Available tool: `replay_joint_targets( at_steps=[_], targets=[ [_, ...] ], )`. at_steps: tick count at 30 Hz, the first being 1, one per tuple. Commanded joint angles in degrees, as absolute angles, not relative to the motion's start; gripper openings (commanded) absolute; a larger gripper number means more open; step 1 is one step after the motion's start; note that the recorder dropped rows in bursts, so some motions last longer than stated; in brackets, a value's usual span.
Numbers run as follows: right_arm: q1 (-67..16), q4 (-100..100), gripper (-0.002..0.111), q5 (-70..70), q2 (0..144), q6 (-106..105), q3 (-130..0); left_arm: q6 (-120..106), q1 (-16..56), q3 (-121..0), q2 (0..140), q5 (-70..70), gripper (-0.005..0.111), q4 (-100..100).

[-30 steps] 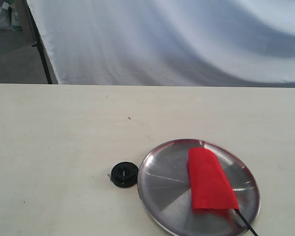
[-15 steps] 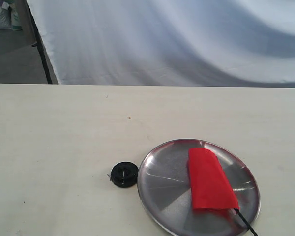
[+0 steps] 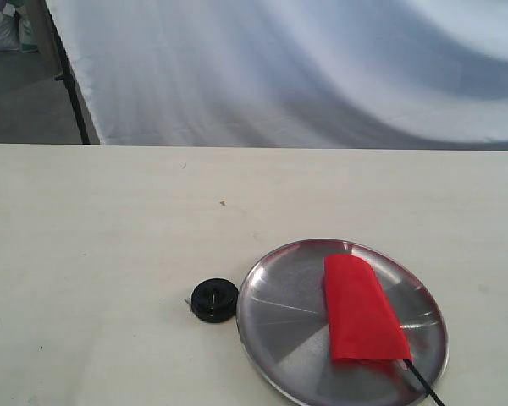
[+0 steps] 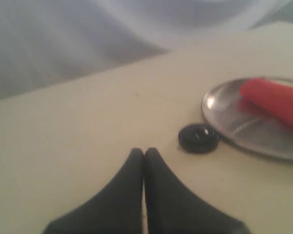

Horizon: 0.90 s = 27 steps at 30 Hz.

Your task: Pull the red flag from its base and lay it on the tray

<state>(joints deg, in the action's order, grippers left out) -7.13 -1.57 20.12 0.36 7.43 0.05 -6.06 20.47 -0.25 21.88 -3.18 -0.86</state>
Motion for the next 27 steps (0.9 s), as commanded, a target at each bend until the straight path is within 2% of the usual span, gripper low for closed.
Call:
replay_joint_targets(
  at_steps=[1,18,22,23,27],
  targets=[
    [-7.0,-2.0,0.0,19.8,0.0,7.3,0.0,-6.4,20.6,0.0,21.9,4.5,0.0,-1.3],
    [-7.0,-2.0,0.0,19.9,0.0,7.3,0.0,-6.0,20.2,0.0,21.0,5.1,0.0,-1.3],
    [-7.0,-2.0,0.0,19.9,0.0,7.3,0.0,-6.0,13.6,0.0,16.6,5.1,0.0,-1.3],
    [-7.0,-2.0,0.0,19.9,0.0,7.3,0.0,-6.0,9.8,0.0,14.7,5.1,0.0,-1.3],
    [-7.0,-2.0,0.0,19.9,0.0,7.3,0.0,-6.0,4.3,0.0,10.3,5.1,0.0,-1.3]
  ],
)
